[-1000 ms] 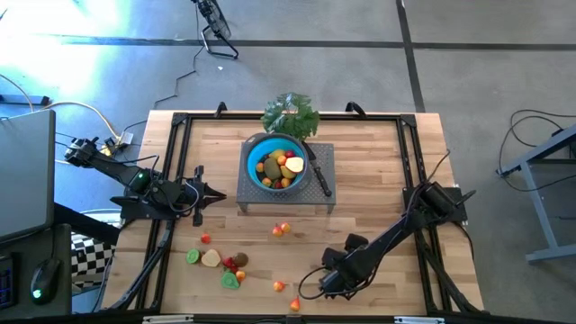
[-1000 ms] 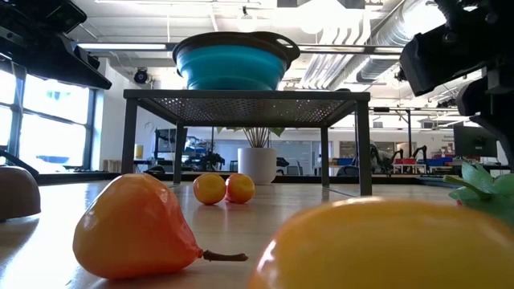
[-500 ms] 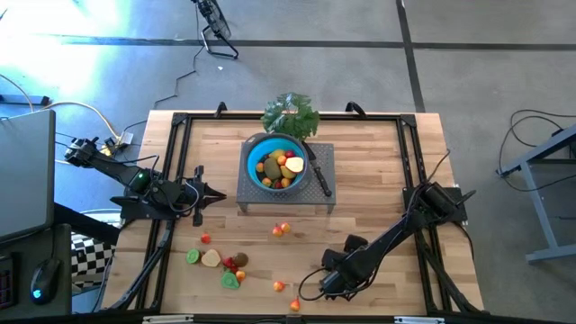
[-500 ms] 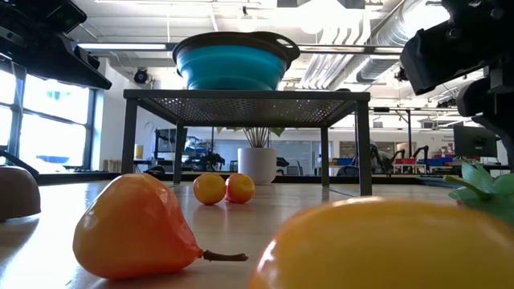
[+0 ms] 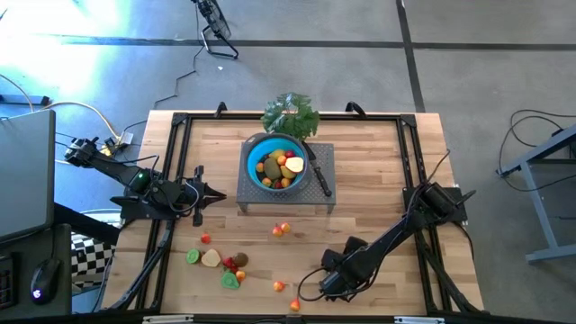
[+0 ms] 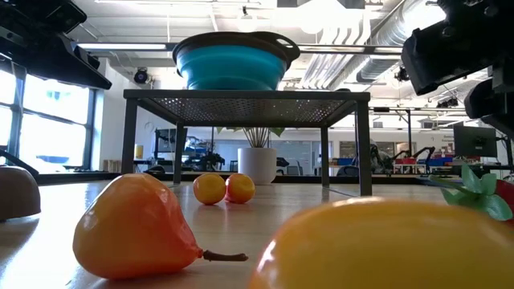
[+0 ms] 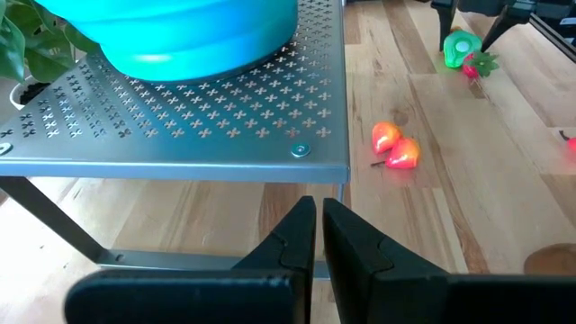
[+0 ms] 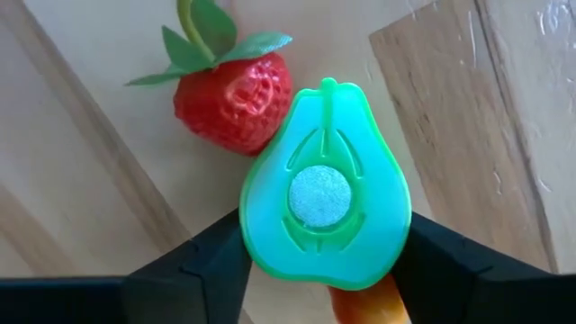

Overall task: Pick & Place Fruit
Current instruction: Put the avocado into the blue strainer bowl on the shelf

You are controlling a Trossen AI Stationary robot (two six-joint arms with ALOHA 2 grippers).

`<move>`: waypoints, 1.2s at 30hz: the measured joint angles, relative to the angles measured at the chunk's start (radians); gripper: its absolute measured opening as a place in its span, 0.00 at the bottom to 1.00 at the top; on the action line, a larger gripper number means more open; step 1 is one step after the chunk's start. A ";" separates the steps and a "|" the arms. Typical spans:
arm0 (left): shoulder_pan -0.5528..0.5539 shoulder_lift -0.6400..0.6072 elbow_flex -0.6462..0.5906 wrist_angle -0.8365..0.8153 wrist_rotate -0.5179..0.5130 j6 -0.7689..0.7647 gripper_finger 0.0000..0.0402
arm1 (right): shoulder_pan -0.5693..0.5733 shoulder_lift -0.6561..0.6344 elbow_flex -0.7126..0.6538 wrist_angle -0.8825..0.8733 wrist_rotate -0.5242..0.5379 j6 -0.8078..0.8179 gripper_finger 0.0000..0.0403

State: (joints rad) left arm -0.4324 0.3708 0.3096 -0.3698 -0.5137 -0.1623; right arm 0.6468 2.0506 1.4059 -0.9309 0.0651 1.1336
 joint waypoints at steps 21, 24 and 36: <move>0.000 0.000 0.000 0.001 0.000 0.000 0.05 | -0.014 -0.149 0.000 0.041 0.153 0.168 0.54; 0.000 0.000 0.000 0.001 0.000 0.000 0.05 | -0.033 -0.192 0.000 0.065 0.220 0.171 0.54; 0.000 0.000 0.000 0.000 0.000 0.000 0.05 | -0.154 -0.331 0.001 0.324 0.435 -0.092 0.53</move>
State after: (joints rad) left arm -0.4324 0.3706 0.3096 -0.3694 -0.5137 -0.1623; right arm 0.4927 1.7197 1.4071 -0.6068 0.4999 1.0417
